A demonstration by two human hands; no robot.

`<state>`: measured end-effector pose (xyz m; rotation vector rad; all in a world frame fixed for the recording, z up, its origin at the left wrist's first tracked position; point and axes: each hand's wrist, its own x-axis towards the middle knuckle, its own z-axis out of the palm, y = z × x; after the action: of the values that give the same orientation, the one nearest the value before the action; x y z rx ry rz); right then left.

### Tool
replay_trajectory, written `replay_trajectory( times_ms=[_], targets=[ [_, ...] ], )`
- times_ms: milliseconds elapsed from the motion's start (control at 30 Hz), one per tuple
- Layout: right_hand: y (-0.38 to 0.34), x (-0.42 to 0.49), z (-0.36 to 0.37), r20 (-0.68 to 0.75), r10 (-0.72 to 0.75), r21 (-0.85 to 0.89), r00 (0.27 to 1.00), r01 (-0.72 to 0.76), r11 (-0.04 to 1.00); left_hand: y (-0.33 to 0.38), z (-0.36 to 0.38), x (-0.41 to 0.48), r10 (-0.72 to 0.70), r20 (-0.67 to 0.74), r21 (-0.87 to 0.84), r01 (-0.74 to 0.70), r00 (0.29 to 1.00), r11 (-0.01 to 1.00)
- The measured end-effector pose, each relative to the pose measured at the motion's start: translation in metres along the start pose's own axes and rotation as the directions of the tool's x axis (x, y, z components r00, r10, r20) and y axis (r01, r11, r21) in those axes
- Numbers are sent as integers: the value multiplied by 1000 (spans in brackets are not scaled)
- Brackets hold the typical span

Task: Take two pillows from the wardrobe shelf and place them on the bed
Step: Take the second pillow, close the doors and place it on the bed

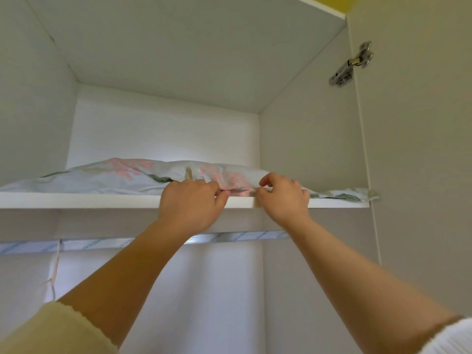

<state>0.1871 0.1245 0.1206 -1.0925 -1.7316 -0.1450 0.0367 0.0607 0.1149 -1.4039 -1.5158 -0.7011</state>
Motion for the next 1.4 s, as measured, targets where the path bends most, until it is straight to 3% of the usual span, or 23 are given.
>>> replay_trajectory(
  times_ms=[100,200,367,533,667,767,933,1100,1200,1300,1400],
  targets=[
    [17,7,-5,128,54,-200,990,-28,979,4,1,-5,38,-108,49,-33,993,998],
    [23,9,-8,269,27,-253,963,44,966,8,9,-8,35,-185,93,-18,982,996],
    [23,1,-19,248,-157,-191,956,207,959,7,13,-13,6,-200,96,14,980,995],
    [27,-6,-32,281,-338,-188,898,397,899,3,10,-21,14,-106,78,-6,994,997],
    [53,-7,-41,166,-269,-293,949,308,905,6,5,-27,-38,-76,27,41,996,999],
    [61,-14,-48,53,-207,-184,977,214,960,14,-1,-27,-76,-57,-71,72,996,995],
    [27,-54,-53,104,-382,26,918,381,924,29,-17,-39,-74,3,-367,70,997,928],
    [-7,-95,-76,166,-543,346,823,467,814,23,-47,-63,-109,-80,-321,78,991,944],
    [-11,-103,-96,102,-543,520,834,420,744,7,-75,-77,-127,-140,-320,77,982,944],
    [-5,-94,-103,-22,-460,270,888,448,852,-2,-106,-93,-208,-159,-318,150,965,936],
    [-1,-85,-103,85,-350,-12,933,353,936,-8,-130,-102,-360,-127,-428,276,924,860]
  ],
)
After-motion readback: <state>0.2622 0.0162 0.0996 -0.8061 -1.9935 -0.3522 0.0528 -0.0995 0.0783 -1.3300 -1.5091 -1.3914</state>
